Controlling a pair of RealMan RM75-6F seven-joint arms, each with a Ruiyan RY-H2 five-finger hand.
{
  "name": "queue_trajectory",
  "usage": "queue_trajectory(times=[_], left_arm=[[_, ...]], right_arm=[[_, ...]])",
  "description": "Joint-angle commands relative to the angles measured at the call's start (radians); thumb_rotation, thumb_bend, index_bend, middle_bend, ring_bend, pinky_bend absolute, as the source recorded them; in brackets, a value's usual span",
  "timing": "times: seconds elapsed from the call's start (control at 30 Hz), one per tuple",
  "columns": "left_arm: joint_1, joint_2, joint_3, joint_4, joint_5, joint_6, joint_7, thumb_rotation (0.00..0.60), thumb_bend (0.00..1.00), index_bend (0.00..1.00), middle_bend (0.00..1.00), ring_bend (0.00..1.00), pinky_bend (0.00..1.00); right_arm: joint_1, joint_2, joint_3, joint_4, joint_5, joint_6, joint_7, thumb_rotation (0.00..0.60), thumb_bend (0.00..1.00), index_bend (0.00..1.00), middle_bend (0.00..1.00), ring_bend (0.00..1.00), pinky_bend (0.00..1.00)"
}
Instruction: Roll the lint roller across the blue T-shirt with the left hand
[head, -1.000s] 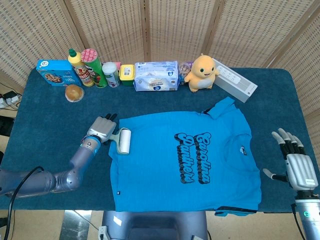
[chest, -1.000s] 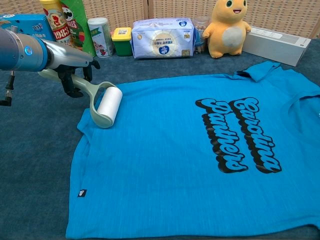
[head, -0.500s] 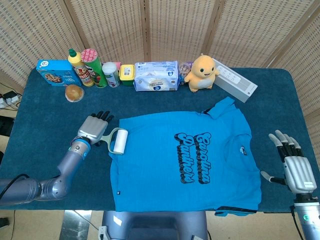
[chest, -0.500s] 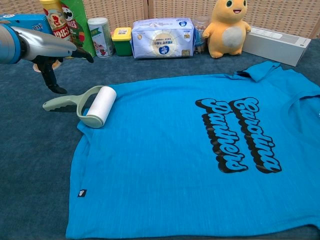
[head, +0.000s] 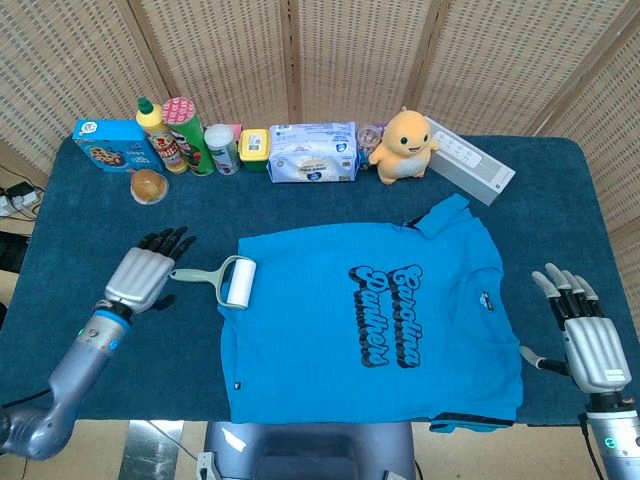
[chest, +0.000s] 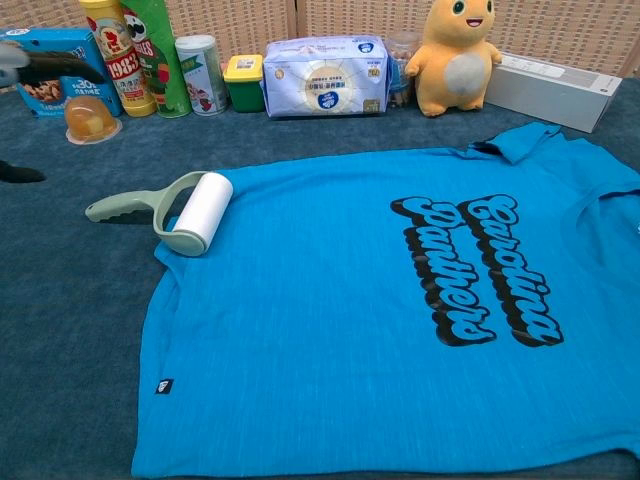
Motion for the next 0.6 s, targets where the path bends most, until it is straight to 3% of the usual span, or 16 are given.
queue_trajectory(times=[0.03,0.23,0.6], left_arm=[[0.222,0.038,0.084,0.058,0.238,0.209,-0.201,0.6,0.28,0.0,0.0,0.0,0.1],[0.411,0.017,0.096,0.149,0.347,0.387,-0.327,0.6,0.28,0.0,0.0,0.0,0.1],[0.548,0.033,0.075,0.198,0.449,0.48,-0.399,0.6,0.3,0.0,0.0,0.0,0.1]], right_arm=[[0.001,-0.01,0.005,0.013,0.0,0.009,-0.007,0.6,0.0,0.08,0.0,0.0,0.0],[-0.003,-0.032,0.012,0.044,-0.018,0.044,-0.024,0.6,0.0,0.08,0.0,0.0,0.0],[-0.018,-0.059,0.026,0.081,-0.023,0.1,-0.061,0.6,0.0,0.06,0.0,0.0,0.0]])
